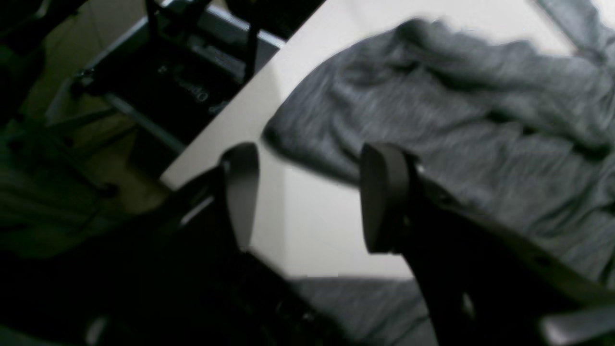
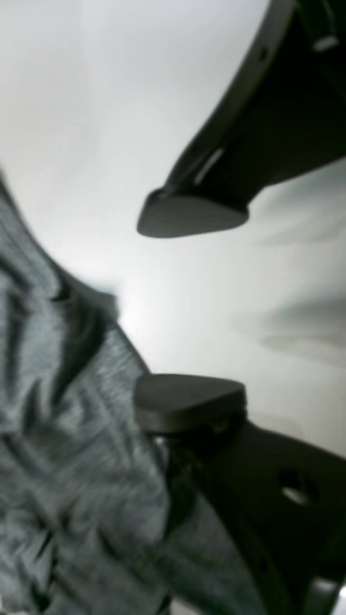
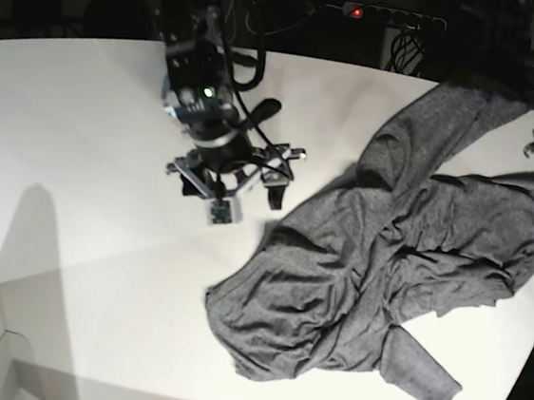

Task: Layout the t-shirt on the table in an organized manner, then fold the t-shirt properly
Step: 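Move the right gripper down to the grey t-shirt and grasp its edge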

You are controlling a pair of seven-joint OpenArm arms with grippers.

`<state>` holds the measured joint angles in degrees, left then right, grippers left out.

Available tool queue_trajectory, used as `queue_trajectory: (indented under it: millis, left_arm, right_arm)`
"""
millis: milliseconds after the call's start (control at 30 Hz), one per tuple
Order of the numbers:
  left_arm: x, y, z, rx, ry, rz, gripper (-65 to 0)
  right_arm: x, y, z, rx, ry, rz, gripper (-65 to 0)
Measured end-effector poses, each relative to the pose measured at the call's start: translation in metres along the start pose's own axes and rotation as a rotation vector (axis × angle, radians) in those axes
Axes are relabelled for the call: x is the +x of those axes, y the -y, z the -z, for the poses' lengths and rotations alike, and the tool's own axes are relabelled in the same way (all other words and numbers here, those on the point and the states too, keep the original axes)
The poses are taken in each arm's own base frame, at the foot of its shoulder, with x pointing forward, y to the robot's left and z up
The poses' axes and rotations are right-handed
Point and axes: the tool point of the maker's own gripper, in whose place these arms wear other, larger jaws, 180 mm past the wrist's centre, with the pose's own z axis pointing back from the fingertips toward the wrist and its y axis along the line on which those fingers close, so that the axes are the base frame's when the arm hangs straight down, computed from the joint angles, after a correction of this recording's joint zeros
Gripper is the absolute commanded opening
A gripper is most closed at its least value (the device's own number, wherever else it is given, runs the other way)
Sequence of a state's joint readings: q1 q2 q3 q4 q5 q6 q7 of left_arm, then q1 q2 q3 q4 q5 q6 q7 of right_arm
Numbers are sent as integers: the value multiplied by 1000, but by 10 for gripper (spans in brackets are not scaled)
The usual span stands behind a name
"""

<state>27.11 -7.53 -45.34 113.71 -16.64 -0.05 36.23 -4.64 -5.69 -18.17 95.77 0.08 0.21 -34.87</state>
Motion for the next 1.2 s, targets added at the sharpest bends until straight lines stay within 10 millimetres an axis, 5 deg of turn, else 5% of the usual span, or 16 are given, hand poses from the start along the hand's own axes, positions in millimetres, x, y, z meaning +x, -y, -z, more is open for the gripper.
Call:
queue_trajectory:
  millis: [233, 367, 967, 1200]
  left_arm:
    - [-22, -26, -14, 100, -35, -85, -321]
    - [-22, -27, -14, 101, -34, -95, -321]
    - [-32, -27, -20, 107, -55, -102, -321]
    - [-35, -25, -21, 108, -56, -114, -321]
  right_arm:
    - [27, 12, 45, -14, -4, -55, -197]
    - [24, 18, 65, -22, -27, -70, -198]
    - [18, -7, 90, 32, 7, -116, -206]
    - [2, -10, 102, 36, -56, -118, -412]
